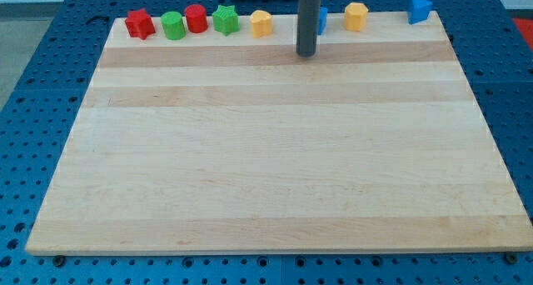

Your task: Push the red star along with green circle a bit right

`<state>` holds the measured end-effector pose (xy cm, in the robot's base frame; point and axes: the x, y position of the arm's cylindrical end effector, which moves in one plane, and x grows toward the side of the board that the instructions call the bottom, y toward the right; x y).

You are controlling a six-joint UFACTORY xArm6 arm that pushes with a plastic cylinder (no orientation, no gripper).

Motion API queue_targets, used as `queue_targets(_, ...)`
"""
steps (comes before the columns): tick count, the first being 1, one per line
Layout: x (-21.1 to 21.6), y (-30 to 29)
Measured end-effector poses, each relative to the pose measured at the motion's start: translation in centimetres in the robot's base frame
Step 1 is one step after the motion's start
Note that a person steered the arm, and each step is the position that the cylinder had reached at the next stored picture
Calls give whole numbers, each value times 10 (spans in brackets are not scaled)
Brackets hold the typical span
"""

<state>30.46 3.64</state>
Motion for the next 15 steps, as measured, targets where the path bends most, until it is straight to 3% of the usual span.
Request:
queue_targets(1,52,-60)
queue_targets(3,65,-333)
queue_targets(6,57,-341)
queue_targets(9,-88,-341)
queue_targets(10,-114,-339)
queue_targets(13,-113,-334)
queue_targets(15,-113,-256)
